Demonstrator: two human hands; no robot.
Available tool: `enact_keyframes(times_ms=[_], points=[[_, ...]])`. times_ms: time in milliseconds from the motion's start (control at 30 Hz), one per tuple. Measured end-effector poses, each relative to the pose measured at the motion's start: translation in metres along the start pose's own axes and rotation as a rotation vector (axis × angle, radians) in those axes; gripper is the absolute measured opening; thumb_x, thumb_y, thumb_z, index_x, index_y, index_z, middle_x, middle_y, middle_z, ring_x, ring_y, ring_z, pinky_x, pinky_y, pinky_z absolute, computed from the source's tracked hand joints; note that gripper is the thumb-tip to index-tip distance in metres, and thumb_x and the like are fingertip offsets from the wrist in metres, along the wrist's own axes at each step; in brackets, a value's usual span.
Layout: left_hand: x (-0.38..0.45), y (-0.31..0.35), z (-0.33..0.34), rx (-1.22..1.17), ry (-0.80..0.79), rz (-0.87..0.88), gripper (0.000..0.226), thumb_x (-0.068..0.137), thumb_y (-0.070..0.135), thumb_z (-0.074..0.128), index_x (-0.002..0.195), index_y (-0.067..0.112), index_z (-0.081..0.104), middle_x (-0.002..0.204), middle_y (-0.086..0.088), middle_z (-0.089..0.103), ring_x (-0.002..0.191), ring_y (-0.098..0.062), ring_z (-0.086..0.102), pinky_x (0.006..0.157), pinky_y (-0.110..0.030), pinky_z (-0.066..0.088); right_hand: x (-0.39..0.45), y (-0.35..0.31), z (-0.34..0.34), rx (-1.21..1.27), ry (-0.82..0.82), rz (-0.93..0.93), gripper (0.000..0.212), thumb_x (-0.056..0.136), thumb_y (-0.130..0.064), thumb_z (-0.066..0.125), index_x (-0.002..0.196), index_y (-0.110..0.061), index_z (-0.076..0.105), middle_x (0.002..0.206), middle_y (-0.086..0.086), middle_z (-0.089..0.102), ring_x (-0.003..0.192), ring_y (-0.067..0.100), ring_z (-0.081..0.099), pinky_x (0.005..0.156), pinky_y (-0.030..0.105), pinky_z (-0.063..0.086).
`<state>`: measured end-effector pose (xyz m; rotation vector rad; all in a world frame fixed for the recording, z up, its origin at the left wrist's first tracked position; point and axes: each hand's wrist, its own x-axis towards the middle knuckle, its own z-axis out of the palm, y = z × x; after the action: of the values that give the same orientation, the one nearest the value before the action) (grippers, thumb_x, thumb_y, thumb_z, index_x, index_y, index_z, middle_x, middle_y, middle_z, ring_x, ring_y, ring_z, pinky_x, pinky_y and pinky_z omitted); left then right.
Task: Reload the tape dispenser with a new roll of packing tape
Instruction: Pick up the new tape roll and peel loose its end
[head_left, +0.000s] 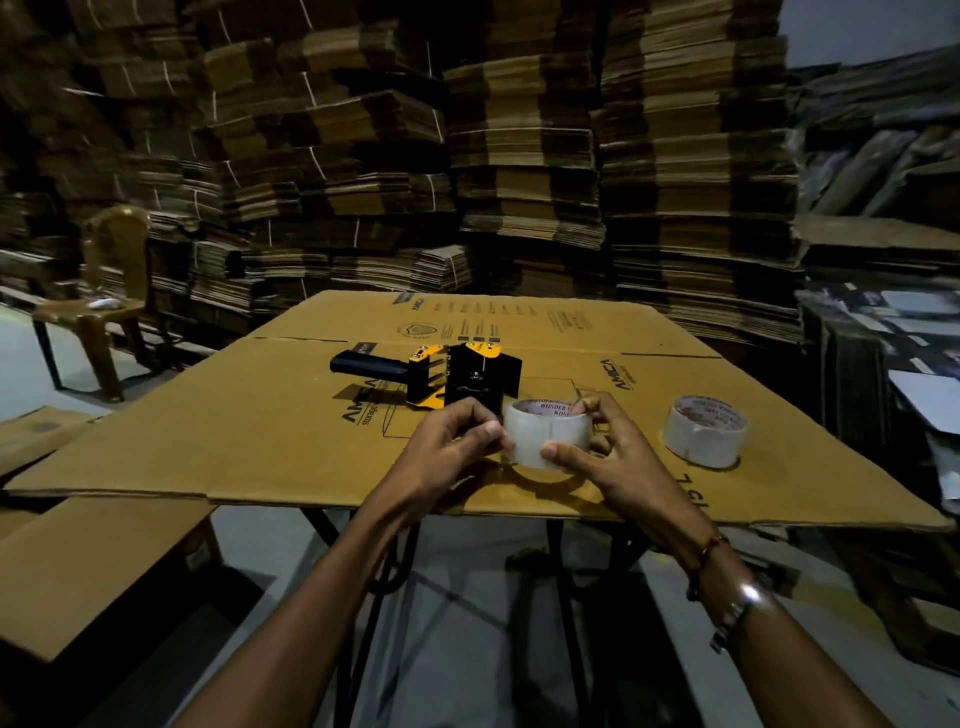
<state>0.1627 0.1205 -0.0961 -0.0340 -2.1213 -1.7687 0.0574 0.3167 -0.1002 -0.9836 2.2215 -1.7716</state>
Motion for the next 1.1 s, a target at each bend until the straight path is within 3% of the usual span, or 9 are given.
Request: enact_keyframes(times_ms=[67,133,300,400,633,900,1000,1100], points=[[0.001,0.0,-0.005,-0.067,-0.051,-0.044,0.015,0.1,0.011,0.053,0.101,-0.003,0.058,0.092,-0.009,0.073,0.087,-0.016,0.07,0.074,-0.031,0.057,0.0,-0.001,-0.002,0.034,-0.016,0.018,0.048,0.071,-0.039,0.084,0.106,-0.028,0.053,0.132,0.002,0.054,0.115,0.025,0.064,0.084,0.046,0.063],[0.003,-0.002,-0.01,-0.125,-0.08,-0.078,0.012,0.099,0.012,0.055,0.099,0.001,0.061,0.094,-0.011,0.072,0.091,-0.023,0.068,0.081,-0.037,0.056,-0.001,-0.002,-0.003,0.042,-0.028,0.028,0.05,0.068,-0.043,0.084,0.105,-0.027,0.054,0.128,0.001,0.057,0.113,0.024,0.066,0.087,0.051,0.061],[0.003,-0.003,-0.014,-0.209,-0.06,-0.116,0.013,0.097,0.014,0.057,0.093,0.005,0.067,0.092,-0.009,0.073,0.093,-0.022,0.068,0.087,-0.036,0.057,-0.002,-0.008,-0.001,0.048,-0.023,0.047,0.05,0.072,-0.037,0.084,0.108,-0.021,0.054,0.123,0.004,0.058,0.105,0.026,0.069,0.081,0.053,0.062],[0.001,-0.002,-0.019,-0.231,-0.064,-0.136,0.024,0.098,0.021,0.055,0.1,0.002,0.069,0.096,-0.01,0.073,0.1,-0.022,0.068,0.095,-0.038,0.056,-0.004,-0.014,0.0,0.053,-0.021,0.056,0.051,0.07,-0.039,0.083,0.108,-0.02,0.054,0.121,0.005,0.058,0.1,0.027,0.071,0.077,0.054,0.061],[-0.012,0.001,-0.022,-0.076,-0.048,-0.107,0.023,0.093,0.024,0.066,0.103,0.003,0.067,0.108,-0.014,0.069,0.098,-0.023,0.069,0.087,-0.034,0.058,-0.001,-0.022,0.006,0.054,-0.028,0.055,0.052,0.068,-0.044,0.082,0.105,-0.022,0.053,0.123,0.005,0.056,0.103,0.031,0.069,0.075,0.06,0.061],[-0.019,0.002,-0.015,0.068,0.021,-0.038,0.017,0.094,0.018,0.065,0.095,0.001,0.064,0.107,-0.012,0.067,0.096,-0.025,0.069,0.086,-0.041,0.06,-0.002,-0.034,0.009,-0.018,-0.036,0.028,0.052,0.069,-0.04,0.081,0.108,-0.021,0.052,0.124,0.001,0.052,0.102,0.029,0.065,0.064,0.043,0.064],[-0.02,0.0,-0.022,0.027,-0.034,-0.049,0.016,0.095,0.015,0.062,0.097,-0.001,0.062,0.108,-0.009,0.069,0.096,-0.021,0.07,0.082,-0.034,0.06,-0.001,-0.034,0.007,-0.049,-0.059,0.032,0.053,0.066,-0.046,0.082,0.106,-0.025,0.053,0.127,0.004,0.052,0.106,0.03,0.064,0.066,0.042,0.064],[-0.022,0.0,-0.029,0.03,-0.087,-0.062,0.012,0.095,0.018,0.063,0.095,0.007,0.062,0.11,-0.007,0.07,0.094,-0.018,0.071,0.073,-0.028,0.057,-0.001,-0.036,0.006,-0.09,-0.1,0.02,0.049,0.071,-0.039,0.082,0.107,-0.022,0.053,0.132,0.009,0.049,0.109,0.03,0.06,0.059,0.027,0.06]])
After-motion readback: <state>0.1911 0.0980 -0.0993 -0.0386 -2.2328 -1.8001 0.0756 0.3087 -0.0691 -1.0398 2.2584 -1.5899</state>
